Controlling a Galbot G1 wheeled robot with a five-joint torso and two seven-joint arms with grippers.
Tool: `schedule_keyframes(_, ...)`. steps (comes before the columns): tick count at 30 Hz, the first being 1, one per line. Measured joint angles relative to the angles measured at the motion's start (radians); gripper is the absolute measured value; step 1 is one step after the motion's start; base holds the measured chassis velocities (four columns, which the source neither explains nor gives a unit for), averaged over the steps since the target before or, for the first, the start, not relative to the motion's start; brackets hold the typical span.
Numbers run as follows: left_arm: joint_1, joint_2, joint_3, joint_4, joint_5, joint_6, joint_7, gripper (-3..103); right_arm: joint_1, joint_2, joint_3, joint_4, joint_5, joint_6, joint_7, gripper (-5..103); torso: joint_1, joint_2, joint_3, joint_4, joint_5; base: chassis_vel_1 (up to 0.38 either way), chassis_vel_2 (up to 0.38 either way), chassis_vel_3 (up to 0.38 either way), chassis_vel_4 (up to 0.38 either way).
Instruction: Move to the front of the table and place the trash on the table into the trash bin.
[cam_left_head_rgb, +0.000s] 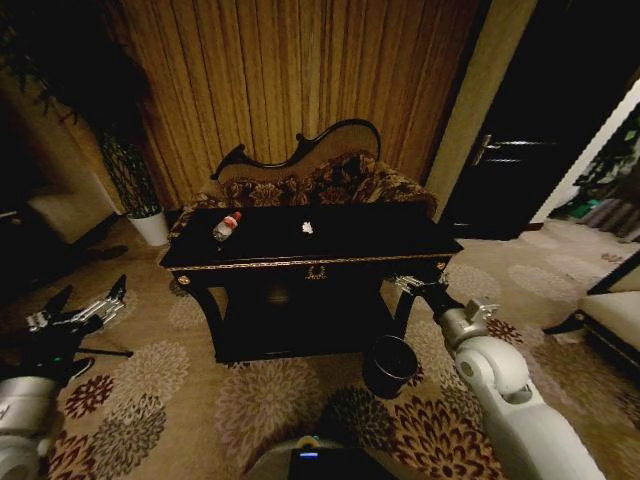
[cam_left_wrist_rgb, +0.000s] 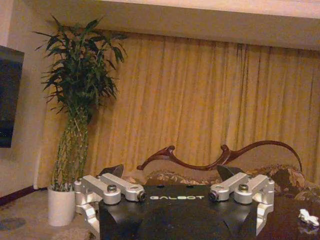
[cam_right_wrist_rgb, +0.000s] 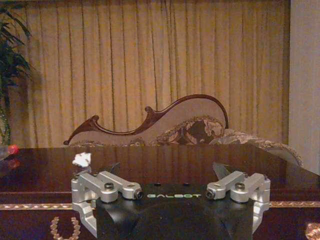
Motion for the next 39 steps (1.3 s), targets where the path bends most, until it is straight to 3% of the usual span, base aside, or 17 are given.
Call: schedule_keyframes(39, 0.003, -0.024, 0.005, -0.007, 0.003, -0.025, 0.007, 100, 0.008, -0.005, -0.013, -0.001, -0.005, 0.013, 0.004, 100, 0.0, 0.0, 0.0, 0.0002, 0.0, -0.113, 0.112, 0.112, -0.116)
